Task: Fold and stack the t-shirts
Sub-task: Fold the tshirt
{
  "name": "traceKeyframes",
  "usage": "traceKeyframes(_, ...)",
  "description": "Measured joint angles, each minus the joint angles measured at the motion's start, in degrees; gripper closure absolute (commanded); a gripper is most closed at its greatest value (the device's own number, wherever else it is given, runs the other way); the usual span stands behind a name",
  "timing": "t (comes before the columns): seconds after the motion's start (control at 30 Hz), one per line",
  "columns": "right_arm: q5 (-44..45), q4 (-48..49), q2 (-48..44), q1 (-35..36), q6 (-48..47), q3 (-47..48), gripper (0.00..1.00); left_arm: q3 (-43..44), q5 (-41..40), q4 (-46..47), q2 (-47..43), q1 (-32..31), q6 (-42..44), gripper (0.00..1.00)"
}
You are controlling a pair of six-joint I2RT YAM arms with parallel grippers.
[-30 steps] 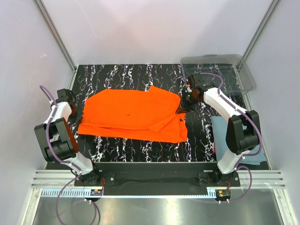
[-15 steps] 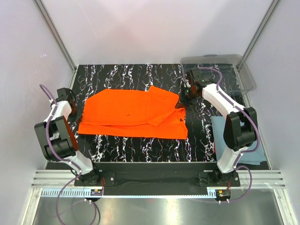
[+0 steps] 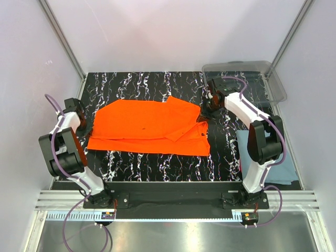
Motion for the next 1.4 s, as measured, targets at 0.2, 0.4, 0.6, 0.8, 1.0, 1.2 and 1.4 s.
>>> traceKeyframes(0.2,0.37,0.0,-0.04,-1.07,0.0,0.0,1.0,0.0,0.15,0.26,-0.92,0.02,0.13,0.84)
traceKeyframes(0.4,0.37,0.07,-0.04,-1.29,0.04,0.0,1.0,0.0,0.46,0.94,-1.55,0.02,0.2,0.85)
traceKeyframes(0.6,0.35,0.46,0.17,-1.29,0.07,0.13,1.0,0.42,0.42,1.16,-1.49,0.02,0.17,0.82)
traceKeyframes(0.8,0.57,0.66,3.08,-1.42,0.15,2.93,0.73,2.12,0.07,1.14,-0.37,0.02,0.5,0.35)
traceKeyframes(1.0,5.4,-1.7,10.38,-2.56,-0.81,11.8,0.38,2.69,-4.57,-1.38,-2.32,-0.04,-0.81,0.19)
traceKeyframes(1.2,10.86,-5.03,3.26,-2.19,-3.98,6.91,0.47,-3.58,-2.56,-1.03,-16.39,-1.36,-1.49,0.34)
traceKeyframes(1.4,6.84,-1.73,-11.78,3.34,-1.38,-12.04,0.78,-10.49,6.95,1.97,-14.71,-2.08,-0.28,0.52)
